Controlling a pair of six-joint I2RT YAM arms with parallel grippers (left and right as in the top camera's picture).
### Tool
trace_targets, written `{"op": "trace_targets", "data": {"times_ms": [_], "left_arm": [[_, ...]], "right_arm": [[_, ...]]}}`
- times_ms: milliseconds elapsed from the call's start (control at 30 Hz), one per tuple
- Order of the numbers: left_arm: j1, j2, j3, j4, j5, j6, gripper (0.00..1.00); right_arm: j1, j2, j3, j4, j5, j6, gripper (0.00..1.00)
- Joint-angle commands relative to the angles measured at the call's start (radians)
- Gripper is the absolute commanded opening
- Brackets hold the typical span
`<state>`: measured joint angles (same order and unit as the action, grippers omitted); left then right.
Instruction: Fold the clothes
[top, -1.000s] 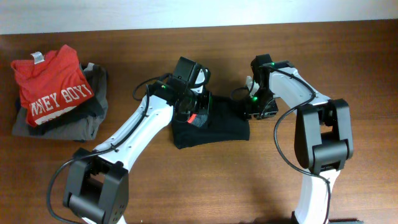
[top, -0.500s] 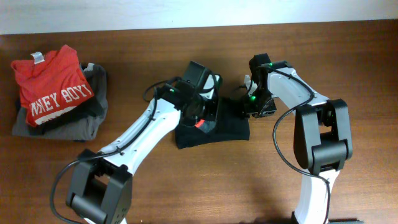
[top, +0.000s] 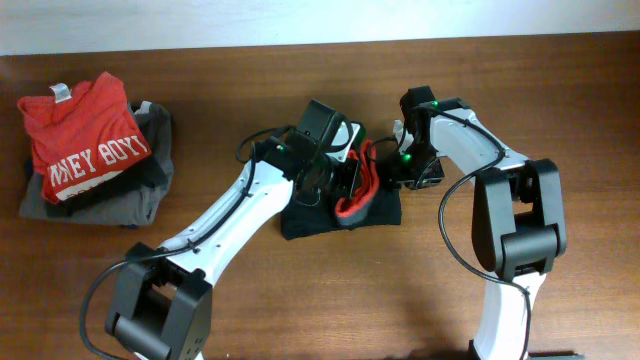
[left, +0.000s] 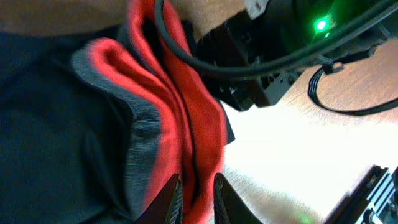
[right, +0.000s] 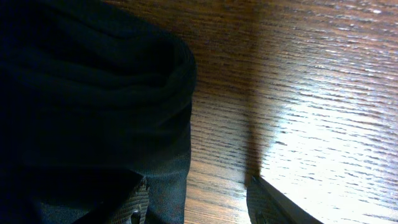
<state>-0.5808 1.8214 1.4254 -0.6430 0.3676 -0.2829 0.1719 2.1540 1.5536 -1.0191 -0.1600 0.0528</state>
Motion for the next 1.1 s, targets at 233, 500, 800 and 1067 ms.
{"op": "trace_targets", "data": {"times_ms": [233, 500, 800, 1067], "left_arm": [[0.030, -0.034, 0.023, 0.005, -0.104, 0.050, 0.25], [0.107, -0.034, 0.022, -0.065, -0.280, 0.049, 0.31], [0.157, -0.001, 0.021, -0.069, -0.331, 0.049, 0.33], [0.158, 0.070, 0.019, -0.084, -0.331, 0.049, 0.34]], "right_arm": [[-0.016, 0.044, 0.009, -0.062, 0.020, 0.016, 0.54], [-0.121, -0.056, 0.264, -0.267, 0.039, 0.025, 0.55], [-0.049, -0.074, 0.394, -0.405, -0.183, -0.133, 0.61], [0.077, -0.070, 0.274, -0.325, -0.196, -0.150, 0.63]]}}
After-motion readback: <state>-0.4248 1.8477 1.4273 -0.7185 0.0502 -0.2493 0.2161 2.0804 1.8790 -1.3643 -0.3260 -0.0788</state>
